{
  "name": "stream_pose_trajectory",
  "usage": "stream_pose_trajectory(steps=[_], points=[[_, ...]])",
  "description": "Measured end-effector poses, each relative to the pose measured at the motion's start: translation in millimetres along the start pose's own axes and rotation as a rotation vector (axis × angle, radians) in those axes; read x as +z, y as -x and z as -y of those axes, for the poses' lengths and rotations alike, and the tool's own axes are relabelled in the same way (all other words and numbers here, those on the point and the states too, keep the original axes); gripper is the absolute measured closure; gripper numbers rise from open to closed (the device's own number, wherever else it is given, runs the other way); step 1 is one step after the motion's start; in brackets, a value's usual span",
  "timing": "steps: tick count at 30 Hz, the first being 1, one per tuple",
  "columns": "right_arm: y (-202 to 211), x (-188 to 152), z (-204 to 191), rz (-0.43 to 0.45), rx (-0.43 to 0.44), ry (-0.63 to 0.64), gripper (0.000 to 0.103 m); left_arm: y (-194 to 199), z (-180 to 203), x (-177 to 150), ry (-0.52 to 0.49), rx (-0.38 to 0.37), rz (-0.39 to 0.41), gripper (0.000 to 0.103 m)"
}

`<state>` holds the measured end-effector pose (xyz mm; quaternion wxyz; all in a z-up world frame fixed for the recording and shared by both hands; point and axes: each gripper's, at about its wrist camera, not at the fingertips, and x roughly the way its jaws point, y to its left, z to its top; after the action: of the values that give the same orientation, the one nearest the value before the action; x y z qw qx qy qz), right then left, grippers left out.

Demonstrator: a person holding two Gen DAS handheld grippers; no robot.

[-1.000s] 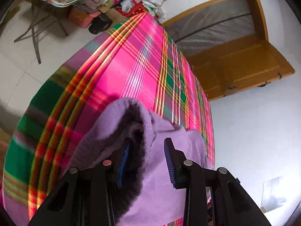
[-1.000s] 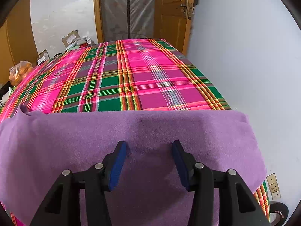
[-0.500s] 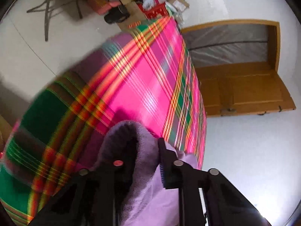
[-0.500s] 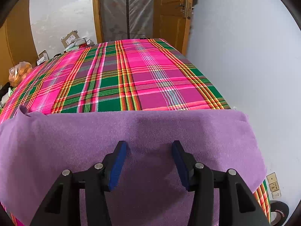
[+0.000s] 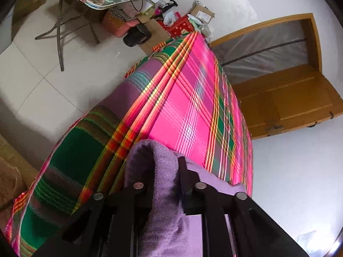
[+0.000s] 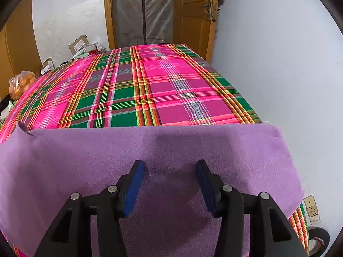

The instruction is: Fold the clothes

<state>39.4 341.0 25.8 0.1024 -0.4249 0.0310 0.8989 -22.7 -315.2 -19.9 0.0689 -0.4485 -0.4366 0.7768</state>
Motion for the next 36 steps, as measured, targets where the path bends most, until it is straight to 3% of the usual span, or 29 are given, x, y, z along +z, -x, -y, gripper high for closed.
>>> stream_pose_trajectory(steps=[3, 6, 9, 15, 19, 27, 29, 32, 34, 36], points=[[-1, 0, 1, 0.0, 0.003, -0.001, 0.052, 10, 8, -3, -0.029, 0.045, 0.034, 0.081], [0, 0, 1, 0.001, 0.001, -0.003, 0.052, 32, 24, -14, -0.127, 0.128, 0.119, 0.081], [0, -1, -1, 0.001, -0.003, -0.005, 0.052, 46, 43, -32, -0.2, 0.141, 0.157, 0.081], [0, -1, -2, 0.002, -0.01, -0.013, 0.052, 34, 83, -80, -0.406, 0.204, 0.136, 0.081], [0, -1, -1, 0.001, -0.011, -0.014, 0.052, 42, 90, -91, -0.455, 0.317, 0.232, 0.081], [-1, 0, -1, 0.001, -0.013, -0.021, 0.052, 70, 107, -122, -0.521, 0.287, 0.376, 0.079], [-1, 0, -1, 0.001, -0.014, -0.021, 0.052, 62, 112, -131, -0.571, 0.258, 0.347, 0.076], [-1, -1, -2, 0.002, -0.013, -0.022, 0.052, 28, 107, -136, -0.577, 0.248, 0.196, 0.076], [1, -1, -4, 0.002, -0.012, -0.025, 0.052, 6, 99, -136, -0.578, 0.315, 0.13, 0.076], [0, -1, -4, 0.002, -0.012, -0.025, 0.052, -3, 92, -132, -0.575, 0.373, 0.116, 0.076]])
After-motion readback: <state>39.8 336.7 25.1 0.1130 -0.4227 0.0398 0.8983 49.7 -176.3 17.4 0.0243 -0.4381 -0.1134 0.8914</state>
